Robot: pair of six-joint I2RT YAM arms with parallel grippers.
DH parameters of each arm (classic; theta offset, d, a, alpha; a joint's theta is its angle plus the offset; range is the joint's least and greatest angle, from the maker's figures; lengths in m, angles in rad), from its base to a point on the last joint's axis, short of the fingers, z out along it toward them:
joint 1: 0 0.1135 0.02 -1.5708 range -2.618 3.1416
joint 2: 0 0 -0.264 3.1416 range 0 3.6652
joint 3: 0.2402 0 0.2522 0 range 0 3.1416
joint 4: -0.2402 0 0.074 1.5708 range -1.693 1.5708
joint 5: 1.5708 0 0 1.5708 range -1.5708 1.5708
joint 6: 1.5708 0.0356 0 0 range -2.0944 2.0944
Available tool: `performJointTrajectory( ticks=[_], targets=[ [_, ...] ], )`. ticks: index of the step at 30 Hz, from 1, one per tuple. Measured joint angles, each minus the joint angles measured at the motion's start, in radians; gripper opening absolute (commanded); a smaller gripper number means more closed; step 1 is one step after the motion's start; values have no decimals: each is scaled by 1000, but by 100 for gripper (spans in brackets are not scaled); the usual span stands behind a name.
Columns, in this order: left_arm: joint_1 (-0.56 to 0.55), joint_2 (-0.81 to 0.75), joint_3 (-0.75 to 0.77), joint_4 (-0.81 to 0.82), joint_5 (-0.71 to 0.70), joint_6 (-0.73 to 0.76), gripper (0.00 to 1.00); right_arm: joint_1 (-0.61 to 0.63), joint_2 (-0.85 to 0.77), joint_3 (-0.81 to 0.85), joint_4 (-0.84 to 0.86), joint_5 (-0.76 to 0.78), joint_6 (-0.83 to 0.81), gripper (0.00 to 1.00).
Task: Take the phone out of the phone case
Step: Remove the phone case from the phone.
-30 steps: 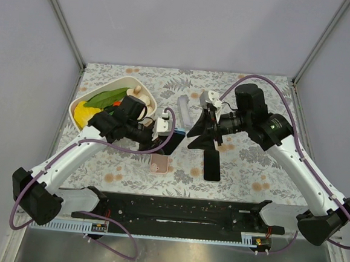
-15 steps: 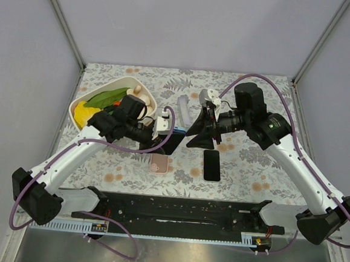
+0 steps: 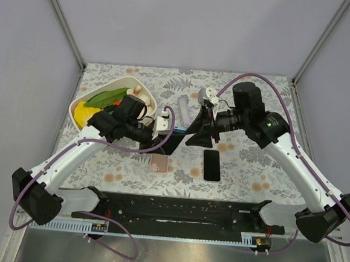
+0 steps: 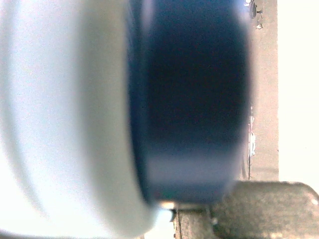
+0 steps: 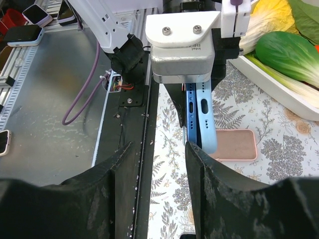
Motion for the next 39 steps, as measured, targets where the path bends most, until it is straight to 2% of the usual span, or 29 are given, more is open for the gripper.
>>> performJointTrajectory(
  ticks=[28, 39],
  targets=[
    [11, 0, 0, -28, 1, -13, 0, 3, 38, -11, 42, 23, 19, 52],
    [18, 5, 2, -42, -4, -32, 0, 35, 55, -18, 73, 113, 39, 51]
  ],
)
